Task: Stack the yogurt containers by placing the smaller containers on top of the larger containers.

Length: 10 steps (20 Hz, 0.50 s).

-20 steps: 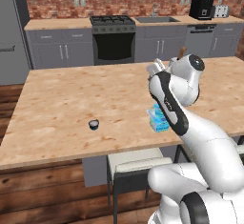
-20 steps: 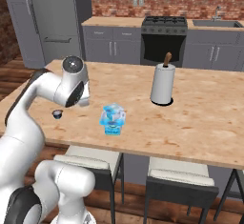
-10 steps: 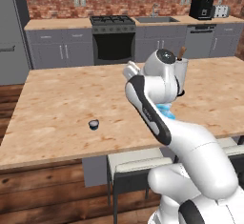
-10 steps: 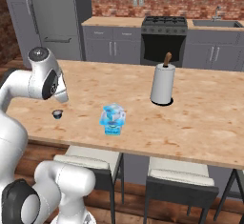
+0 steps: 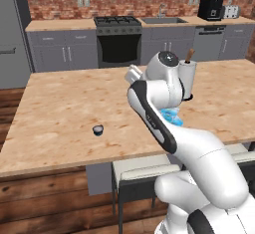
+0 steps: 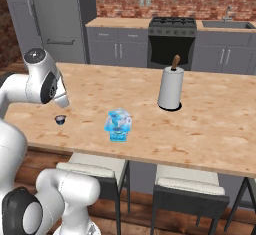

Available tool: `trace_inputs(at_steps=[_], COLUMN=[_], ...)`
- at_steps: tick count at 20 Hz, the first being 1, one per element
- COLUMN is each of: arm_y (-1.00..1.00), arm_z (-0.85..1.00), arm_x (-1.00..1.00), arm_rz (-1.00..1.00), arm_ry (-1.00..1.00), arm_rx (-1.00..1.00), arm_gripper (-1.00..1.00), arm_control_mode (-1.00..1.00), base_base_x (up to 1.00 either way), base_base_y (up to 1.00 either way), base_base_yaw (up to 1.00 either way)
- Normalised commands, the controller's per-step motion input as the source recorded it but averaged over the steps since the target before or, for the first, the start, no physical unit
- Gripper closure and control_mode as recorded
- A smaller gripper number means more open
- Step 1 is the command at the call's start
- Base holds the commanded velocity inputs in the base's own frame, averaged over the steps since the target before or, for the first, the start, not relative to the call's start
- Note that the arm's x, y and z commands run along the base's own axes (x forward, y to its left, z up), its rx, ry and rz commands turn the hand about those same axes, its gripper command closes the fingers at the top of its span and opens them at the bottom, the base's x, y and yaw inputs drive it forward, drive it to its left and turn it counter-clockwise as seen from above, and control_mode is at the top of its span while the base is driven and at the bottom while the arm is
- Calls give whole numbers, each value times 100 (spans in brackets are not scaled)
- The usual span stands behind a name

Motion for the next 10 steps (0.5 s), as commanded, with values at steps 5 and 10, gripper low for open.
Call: trace_inputs(at_steps=[5, 10], arm_y=[5, 5], arm_z=[-23, -30], arm_x=[0, 0], arm_rz=[3, 6], arm_ry=[9, 10], arm_rx=[-1, -2], arm_gripper=[-100, -100], arm_control_mode=[-100, -100], base_base_x=[0, 0], base_base_y=[0, 0], base_base_yaw=[0, 0])
